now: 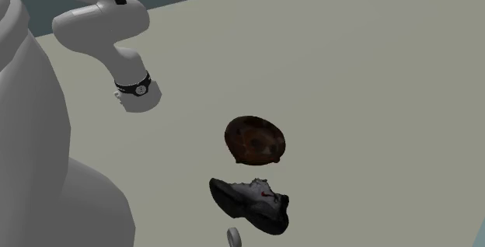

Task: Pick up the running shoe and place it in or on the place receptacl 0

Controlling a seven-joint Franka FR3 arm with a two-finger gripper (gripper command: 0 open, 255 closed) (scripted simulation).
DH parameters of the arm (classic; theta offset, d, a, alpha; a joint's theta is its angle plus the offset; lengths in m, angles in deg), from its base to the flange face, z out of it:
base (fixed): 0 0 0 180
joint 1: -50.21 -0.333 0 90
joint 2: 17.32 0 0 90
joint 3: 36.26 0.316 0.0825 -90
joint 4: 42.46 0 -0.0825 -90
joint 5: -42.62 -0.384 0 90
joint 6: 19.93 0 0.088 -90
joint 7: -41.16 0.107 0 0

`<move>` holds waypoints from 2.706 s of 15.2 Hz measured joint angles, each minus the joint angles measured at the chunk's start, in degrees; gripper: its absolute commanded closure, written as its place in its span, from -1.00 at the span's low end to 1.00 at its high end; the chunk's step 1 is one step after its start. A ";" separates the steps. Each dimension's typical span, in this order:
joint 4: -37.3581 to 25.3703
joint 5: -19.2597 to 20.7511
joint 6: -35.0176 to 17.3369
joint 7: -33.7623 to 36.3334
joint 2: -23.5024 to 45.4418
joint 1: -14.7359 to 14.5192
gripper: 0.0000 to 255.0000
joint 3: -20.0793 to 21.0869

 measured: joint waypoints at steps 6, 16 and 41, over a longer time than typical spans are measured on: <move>1.99 0.27 -5.52 -1.05 5.60 -0.05 -1.00 -0.07; 3.14 1.33 -19.38 -3.48 23.38 0.16 -1.00 -0.12; -10.40 5.82 -38.21 -4.87 64.94 -0.06 -1.00 -0.10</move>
